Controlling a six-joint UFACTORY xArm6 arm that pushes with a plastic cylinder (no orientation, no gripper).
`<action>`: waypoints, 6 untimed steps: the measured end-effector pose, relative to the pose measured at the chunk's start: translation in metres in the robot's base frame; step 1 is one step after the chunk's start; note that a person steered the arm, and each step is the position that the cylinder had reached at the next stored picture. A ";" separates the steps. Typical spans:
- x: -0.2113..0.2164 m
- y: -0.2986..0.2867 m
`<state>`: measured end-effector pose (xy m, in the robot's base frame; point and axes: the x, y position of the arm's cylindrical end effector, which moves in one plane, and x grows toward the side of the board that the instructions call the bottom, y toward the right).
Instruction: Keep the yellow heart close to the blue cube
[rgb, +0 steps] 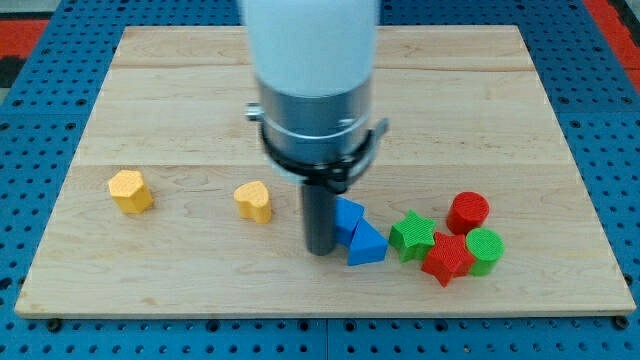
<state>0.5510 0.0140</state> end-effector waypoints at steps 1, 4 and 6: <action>0.004 0.030; -0.019 -0.158; -0.061 -0.095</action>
